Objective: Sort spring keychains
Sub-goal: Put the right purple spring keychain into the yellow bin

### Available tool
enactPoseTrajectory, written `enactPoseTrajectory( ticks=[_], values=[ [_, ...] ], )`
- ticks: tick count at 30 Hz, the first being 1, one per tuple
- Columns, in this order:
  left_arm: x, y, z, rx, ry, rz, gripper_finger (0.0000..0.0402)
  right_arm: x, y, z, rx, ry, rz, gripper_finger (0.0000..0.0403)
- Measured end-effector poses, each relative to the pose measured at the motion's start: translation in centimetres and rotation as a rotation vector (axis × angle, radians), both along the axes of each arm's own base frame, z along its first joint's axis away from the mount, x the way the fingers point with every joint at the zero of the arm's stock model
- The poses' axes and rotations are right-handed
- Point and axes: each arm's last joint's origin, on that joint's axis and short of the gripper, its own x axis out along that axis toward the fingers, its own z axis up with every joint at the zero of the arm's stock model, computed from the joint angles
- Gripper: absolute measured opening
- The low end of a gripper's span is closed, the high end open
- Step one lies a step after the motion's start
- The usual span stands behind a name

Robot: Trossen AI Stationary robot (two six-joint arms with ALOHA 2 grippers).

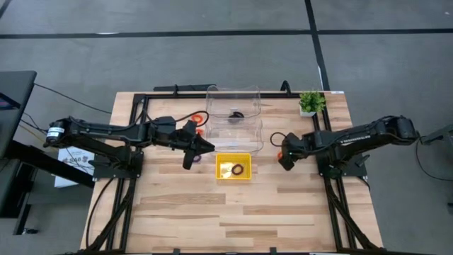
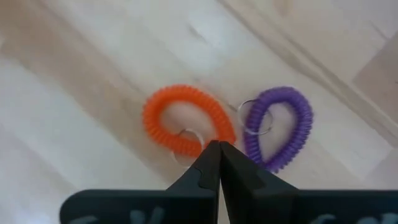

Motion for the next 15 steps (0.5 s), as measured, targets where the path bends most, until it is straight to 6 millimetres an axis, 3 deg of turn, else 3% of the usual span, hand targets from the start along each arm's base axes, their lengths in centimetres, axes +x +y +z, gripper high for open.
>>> enactPoseTrajectory(
  ticks=[15],
  values=[
    [-2.9, 0.6, 3.2, 0.114, -0.162, 0.017, 0.0053, -0.3, -2.4, 0.0, 0.008, -0.011, -0.196, 0.0001]
  ],
)
